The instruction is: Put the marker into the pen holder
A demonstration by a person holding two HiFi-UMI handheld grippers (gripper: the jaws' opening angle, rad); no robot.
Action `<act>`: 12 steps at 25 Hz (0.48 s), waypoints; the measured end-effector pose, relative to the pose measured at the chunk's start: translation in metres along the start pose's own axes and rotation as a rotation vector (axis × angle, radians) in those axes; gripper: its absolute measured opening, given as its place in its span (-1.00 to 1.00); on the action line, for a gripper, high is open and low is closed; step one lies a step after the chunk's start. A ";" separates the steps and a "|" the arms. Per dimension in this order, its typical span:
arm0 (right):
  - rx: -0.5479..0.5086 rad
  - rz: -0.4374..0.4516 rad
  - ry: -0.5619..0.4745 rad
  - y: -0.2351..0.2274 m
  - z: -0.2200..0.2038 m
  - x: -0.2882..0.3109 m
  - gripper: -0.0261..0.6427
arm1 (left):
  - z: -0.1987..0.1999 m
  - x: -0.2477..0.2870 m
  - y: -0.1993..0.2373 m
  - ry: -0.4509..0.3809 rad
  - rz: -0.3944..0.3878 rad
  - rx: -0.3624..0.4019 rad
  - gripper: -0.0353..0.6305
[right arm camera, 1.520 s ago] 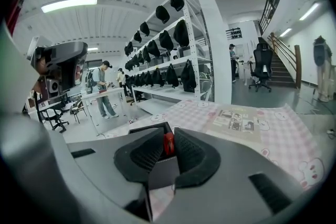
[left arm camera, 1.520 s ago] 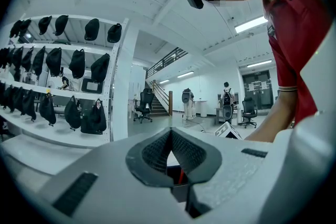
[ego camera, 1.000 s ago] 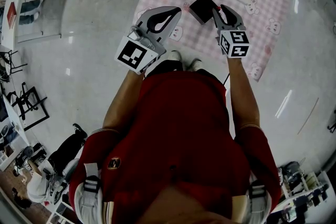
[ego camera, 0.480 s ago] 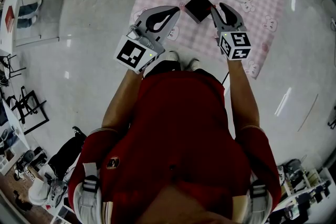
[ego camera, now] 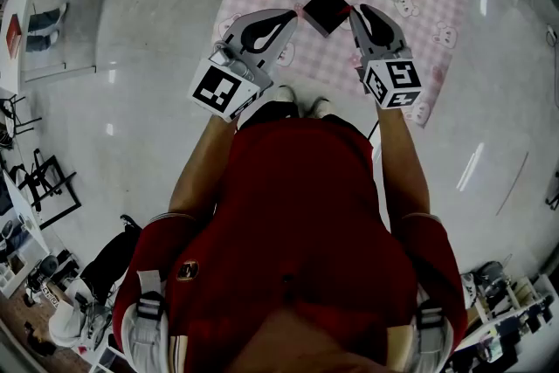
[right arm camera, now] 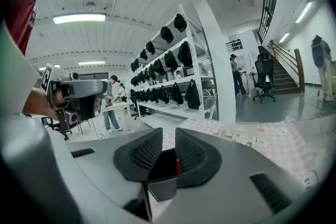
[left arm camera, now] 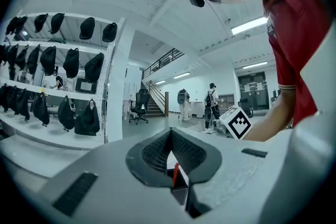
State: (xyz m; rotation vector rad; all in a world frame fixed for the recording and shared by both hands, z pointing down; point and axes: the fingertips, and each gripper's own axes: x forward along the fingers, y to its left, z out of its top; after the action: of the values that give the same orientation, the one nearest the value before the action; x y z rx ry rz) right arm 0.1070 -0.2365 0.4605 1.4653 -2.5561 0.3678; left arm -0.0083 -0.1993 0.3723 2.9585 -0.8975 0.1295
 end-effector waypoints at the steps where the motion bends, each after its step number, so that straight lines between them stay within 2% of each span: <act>1: 0.001 0.001 -0.009 0.002 0.003 -0.002 -0.72 | 0.000 0.000 -0.001 -0.001 -0.001 0.000 -0.88; 12: -0.008 0.029 -0.077 0.026 0.032 -0.022 -0.86 | 0.005 -0.001 -0.009 -0.016 -0.017 0.000 -0.88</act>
State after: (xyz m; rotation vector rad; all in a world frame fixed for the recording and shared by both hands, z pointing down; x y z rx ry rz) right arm 0.0944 -0.2153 0.4210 1.4690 -2.6379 0.3098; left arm -0.0037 -0.1917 0.3673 2.9703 -0.8740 0.1050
